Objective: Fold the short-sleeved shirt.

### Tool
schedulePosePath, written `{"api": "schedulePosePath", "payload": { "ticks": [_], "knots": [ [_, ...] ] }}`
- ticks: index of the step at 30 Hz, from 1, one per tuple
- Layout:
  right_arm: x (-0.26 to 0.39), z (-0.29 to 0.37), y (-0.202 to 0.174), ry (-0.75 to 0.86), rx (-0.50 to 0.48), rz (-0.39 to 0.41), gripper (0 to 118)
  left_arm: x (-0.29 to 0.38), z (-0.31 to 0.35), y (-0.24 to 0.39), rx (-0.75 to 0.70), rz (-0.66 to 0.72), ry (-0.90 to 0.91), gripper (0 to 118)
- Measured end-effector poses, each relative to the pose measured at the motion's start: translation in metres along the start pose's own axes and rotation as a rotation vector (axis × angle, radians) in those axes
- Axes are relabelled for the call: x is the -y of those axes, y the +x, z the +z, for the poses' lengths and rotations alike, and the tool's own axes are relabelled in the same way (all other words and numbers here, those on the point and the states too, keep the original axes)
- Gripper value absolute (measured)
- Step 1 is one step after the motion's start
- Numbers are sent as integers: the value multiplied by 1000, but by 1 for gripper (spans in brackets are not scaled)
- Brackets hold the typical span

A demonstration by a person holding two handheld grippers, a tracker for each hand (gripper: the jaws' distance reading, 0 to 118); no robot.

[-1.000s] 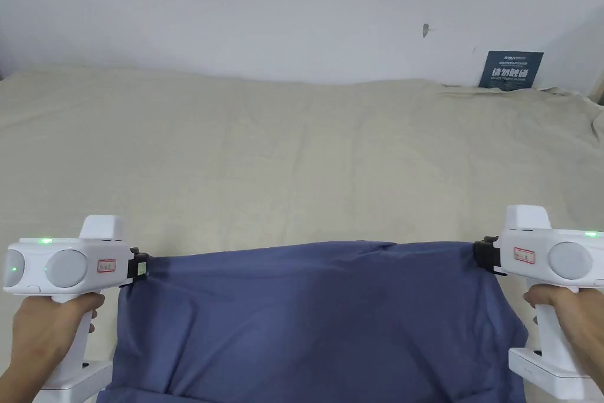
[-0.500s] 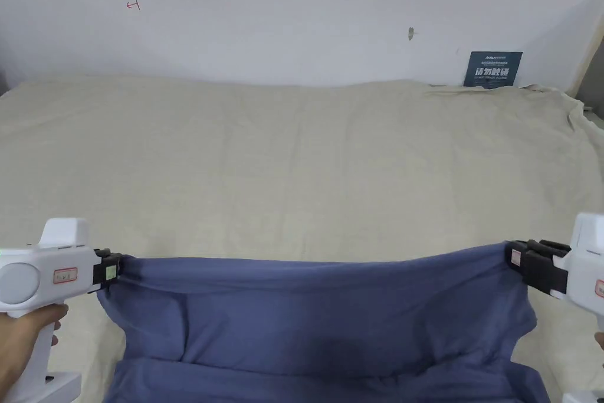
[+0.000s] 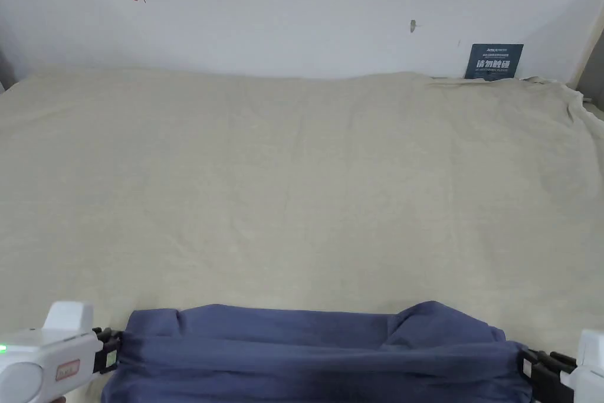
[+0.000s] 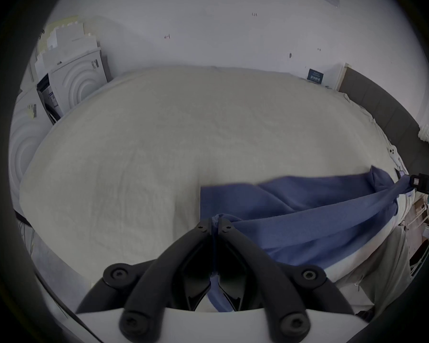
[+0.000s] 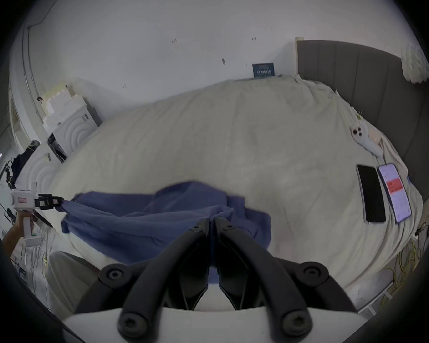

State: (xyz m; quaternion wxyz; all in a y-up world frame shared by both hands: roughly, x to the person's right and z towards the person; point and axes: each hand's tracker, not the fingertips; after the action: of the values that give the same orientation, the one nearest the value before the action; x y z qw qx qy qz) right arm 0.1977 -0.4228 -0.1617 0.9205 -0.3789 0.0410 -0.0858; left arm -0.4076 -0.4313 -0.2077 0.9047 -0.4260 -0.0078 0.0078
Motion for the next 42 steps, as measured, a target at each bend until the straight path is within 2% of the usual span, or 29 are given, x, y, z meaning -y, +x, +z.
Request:
{"api": "schedulePosePath", "payload": {
  "ticks": [4,11,16,18,19,20,21,22,23,24,28,31,36,39,42],
  "knots": [
    [22,-18,9,-54,40,-21,3,23,-18,-7,-18,-8,-22,0],
    [44,-43,9,-124,119,-10,3,45,-28,-2,-47,-37,-62,0],
    [50,-47,8,-138,140,-17,4,52,-32,4,-67,-54,-65,4],
    [47,-39,1,-130,138,-34,5,48,-30,3,-68,-45,-64,19],
    [45,-36,0,-112,136,-42,11,47,-29,3,-77,-35,-65,40],
    [42,-33,-3,-98,146,-41,23,45,-28,2,-91,-26,-63,60],
    [40,-29,-5,-87,159,-34,42,44,-27,0,-100,-22,-55,76],
    [36,-25,-7,-74,158,-32,71,43,-25,-3,-103,-15,-44,91],
    [31,-20,-9,-57,152,-32,85,40,-21,-2,-99,-11,-39,98],
    [25,-14,-12,-19,143,-39,92,35,-16,-3,-94,5,-29,100],
    [-6,13,-29,109,114,-9,93,12,13,-4,-33,96,77,105],
    [-29,31,-48,183,97,29,93,-5,36,4,-17,72,191,114],
    [-52,50,-72,265,108,64,94,-28,55,14,-32,101,292,115],
    [-57,54,-81,321,146,91,93,-35,58,18,-6,128,305,109],
    [-58,55,-80,352,153,84,87,-34,61,21,30,134,370,68]
  ]
}}
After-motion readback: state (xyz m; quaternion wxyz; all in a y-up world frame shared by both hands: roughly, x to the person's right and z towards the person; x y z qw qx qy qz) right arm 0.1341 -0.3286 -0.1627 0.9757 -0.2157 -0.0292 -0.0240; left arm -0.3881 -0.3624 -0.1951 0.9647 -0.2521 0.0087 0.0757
